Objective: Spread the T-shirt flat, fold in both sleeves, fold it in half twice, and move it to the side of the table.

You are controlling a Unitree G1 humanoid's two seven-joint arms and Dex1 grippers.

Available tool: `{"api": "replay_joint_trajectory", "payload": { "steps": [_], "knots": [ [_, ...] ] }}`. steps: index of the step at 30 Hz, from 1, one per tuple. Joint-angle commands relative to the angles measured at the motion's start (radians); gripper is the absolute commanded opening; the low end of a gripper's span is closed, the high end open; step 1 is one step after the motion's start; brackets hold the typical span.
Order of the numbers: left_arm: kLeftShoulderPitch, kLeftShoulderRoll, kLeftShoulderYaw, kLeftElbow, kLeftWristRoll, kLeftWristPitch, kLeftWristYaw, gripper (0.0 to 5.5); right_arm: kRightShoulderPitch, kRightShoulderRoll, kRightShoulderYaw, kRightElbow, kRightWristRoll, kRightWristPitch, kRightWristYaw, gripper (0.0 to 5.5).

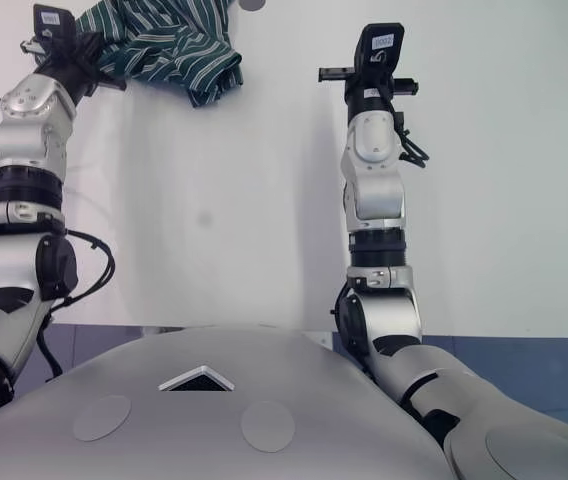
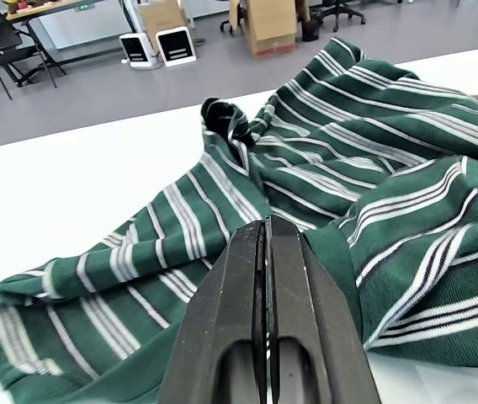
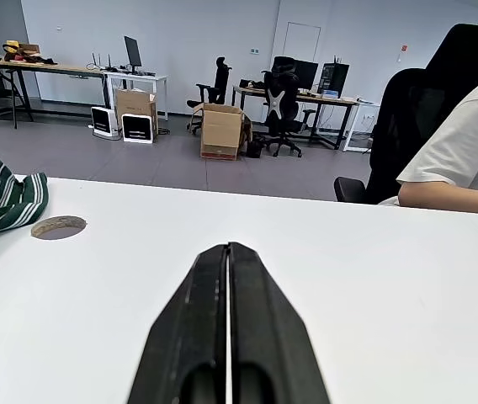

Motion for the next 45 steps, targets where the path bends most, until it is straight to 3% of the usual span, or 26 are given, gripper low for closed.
{"api": "replay_joint_trajectory", "payload": {
  "steps": [1, 3, 7, 12, 18, 22, 29, 31, 38, 40, 45],
  "knots": [
    [-0.092, -0.074, -0.006, 0.161, -0.033, 0.128, -0.118, 0.02, -0.043, 0.0, 0.004, 0.037, -0.007, -0.017, 0.006, 0.0],
    [-0.072, -0.111, -0.027, 0.106, -0.07, 0.257, -0.235, 0.02, -0.046, -0.003, 0.003, 0.038, -0.007, -0.02, 0.006, 0.0],
    [0.251, -0.042, -0.324, -0.494, -0.085, 0.473, -0.544, 0.02, -0.1, -0.075, -0.002, 0.066, 0.021, -0.039, 0.113, 0.0],
    [0.391, 0.069, -0.439, -0.835, -0.088, 0.494, -0.641, 0.02, -0.246, -0.192, 0.09, 0.122, 0.137, 0.023, 0.574, 0.0],
    [0.309, 0.133, -0.304, -0.955, -0.138, 0.498, -0.611, 0.0, -0.351, -0.261, 0.284, 0.145, 0.213, 0.24, 1.06, 1.14],
    [0.305, 0.161, -0.259, -1.008, -0.165, 0.514, -0.597, 0.0, -0.365, -0.296, 0.36, 0.216, 0.181, 0.3, 1.186, 1.92],
    [0.348, 0.198, -0.25, -1.022, -0.164, 0.49, -0.585, 0.0, -0.445, -0.272, 0.353, 0.459, 0.104, 0.259, 1.139, 1.92],
    [0.349, 0.193, -0.255, -1.016, -0.164, 0.485, -0.58, 0.0, -0.448, -0.263, 0.353, 0.47, 0.119, 0.274, 1.175, 1.6],
    [0.333, 0.204, -0.221, -0.932, -0.151, 0.44, -0.554, 0.0, -0.386, -0.297, 0.352, 0.311, 0.156, 0.349, 1.266, 0.17],
    [0.324, 0.207, -0.198, -0.908, -0.15, 0.424, -0.533, 0.0, -0.372, -0.305, 0.343, 0.259, 0.159, 0.339, 1.253, 0.04],
    [0.378, 0.289, -0.056, -0.912, -0.232, 0.413, -0.584, 0.0, -0.294, -0.405, 0.095, -0.17, 0.374, 0.451, 1.233, 0.04]
  ]
}}
